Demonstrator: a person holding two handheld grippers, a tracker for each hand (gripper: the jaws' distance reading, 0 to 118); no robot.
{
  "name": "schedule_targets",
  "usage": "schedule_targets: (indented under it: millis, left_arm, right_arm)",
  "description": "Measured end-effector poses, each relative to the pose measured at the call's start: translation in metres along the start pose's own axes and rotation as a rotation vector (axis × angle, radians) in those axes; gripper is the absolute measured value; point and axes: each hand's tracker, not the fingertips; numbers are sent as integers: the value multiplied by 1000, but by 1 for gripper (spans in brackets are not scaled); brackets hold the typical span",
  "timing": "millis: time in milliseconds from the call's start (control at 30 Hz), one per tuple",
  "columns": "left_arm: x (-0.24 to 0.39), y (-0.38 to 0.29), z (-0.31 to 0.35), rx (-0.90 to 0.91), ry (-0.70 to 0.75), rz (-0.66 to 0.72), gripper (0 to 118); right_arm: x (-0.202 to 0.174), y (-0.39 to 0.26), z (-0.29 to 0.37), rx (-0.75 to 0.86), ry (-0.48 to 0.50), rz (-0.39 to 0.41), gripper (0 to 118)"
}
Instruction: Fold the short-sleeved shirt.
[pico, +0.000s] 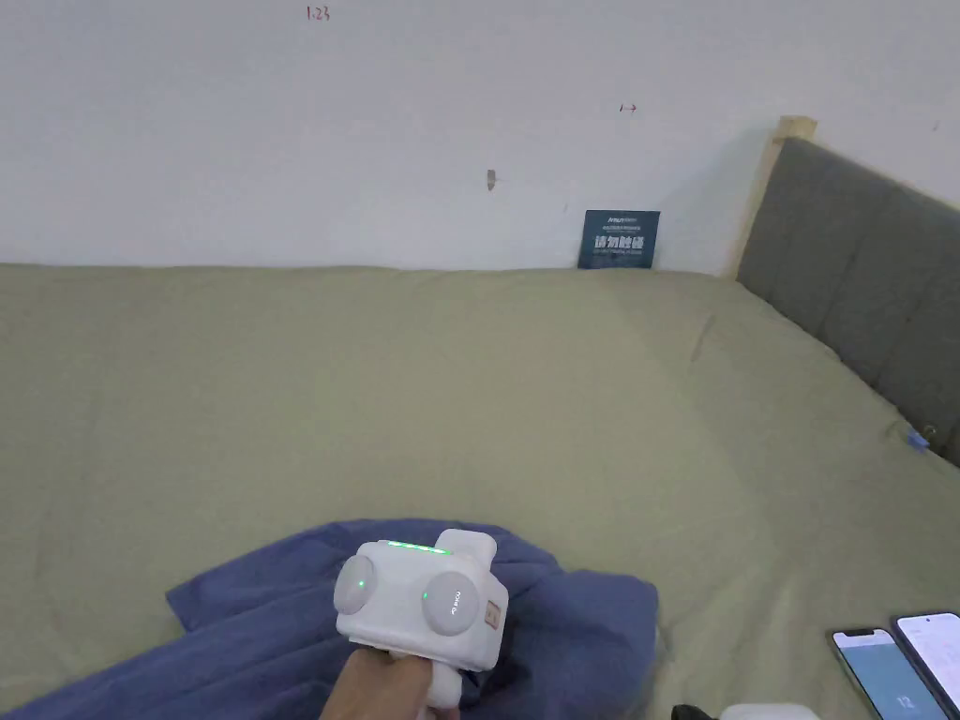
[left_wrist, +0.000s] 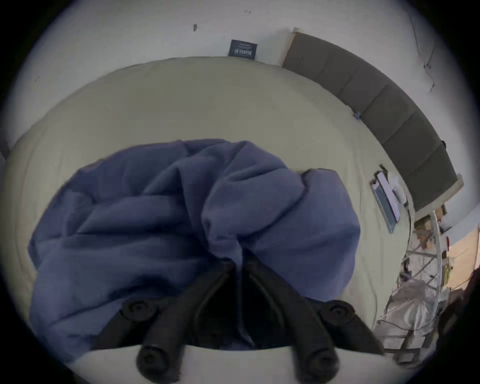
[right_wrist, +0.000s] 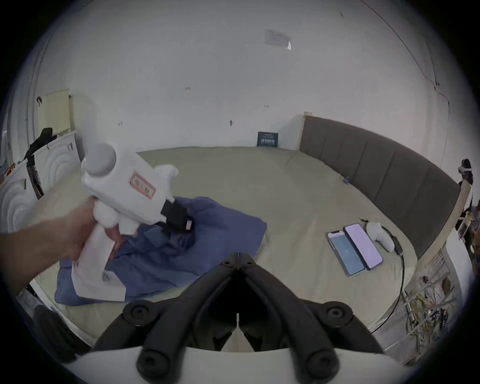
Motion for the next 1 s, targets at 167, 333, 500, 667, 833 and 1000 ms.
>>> schedule_targets:
  millis: [167, 333, 500, 667, 833, 1000]
  left_arm:
    - [-14, -11, 31, 118, -28, -14, 113]
    - [-35, -52, 135, 322, 58, 21, 100]
    - [-60, -148, 248, 570, 364, 96, 3]
    - [-99, -240, 331, 678, 470, 319, 2]
    - [-126, -277, 362, 687, 536, 399, 2]
    - [-145, -271, 355, 602, 558, 398, 2]
  right_arm:
    - [-2, 0, -1, -7, 5, -19, 0]
    - [-12, 3, 9, 21, 15, -17, 0]
    - [-24, 2, 25, 64, 40, -1, 0]
    - [-37, -1, 37, 102, 76, 13, 0]
    - [-50, -2, 42, 116, 92, 23, 0]
    - [-64, 0, 41, 90, 119, 14, 0]
